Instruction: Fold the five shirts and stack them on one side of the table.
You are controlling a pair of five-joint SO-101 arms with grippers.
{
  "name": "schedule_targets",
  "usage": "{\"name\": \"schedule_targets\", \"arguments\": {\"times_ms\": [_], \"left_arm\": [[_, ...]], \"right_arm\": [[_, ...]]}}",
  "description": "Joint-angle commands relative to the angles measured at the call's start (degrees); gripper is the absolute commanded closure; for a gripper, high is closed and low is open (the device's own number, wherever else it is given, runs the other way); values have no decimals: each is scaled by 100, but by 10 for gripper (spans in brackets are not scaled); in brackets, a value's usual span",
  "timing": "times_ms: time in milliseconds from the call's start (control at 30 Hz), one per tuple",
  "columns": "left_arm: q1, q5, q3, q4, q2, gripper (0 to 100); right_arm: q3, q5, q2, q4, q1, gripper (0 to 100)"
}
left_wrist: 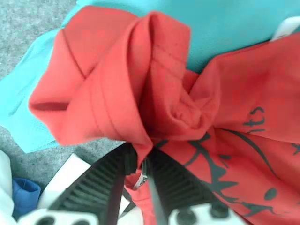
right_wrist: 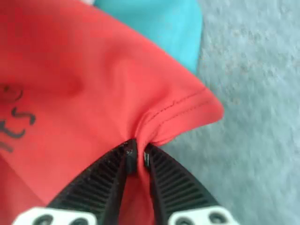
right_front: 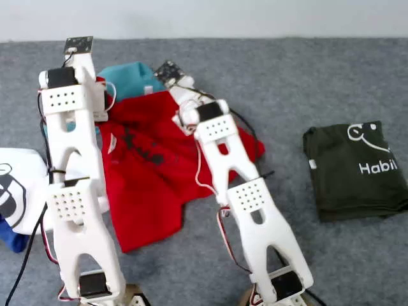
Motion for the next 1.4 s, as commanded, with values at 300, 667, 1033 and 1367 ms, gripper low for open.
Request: {"name": "schedule_targets", "arguments": {"times_ms": [300,667,1033,1367], "left_arm": [[53,53,145,141,-545,988],[44,-923,3741,114,-2980,988],[70,-1125,5807,114,-4756,988],[97,-1319,6009,105,-4958,988]], "right_arm": [[-343,44,-2141,2914,963,988],[4835,-97,-5112,2888,1103,988],[10831,141,-7837,1209,1490,984],[11314,264,-8980,1481,927,751]]}}
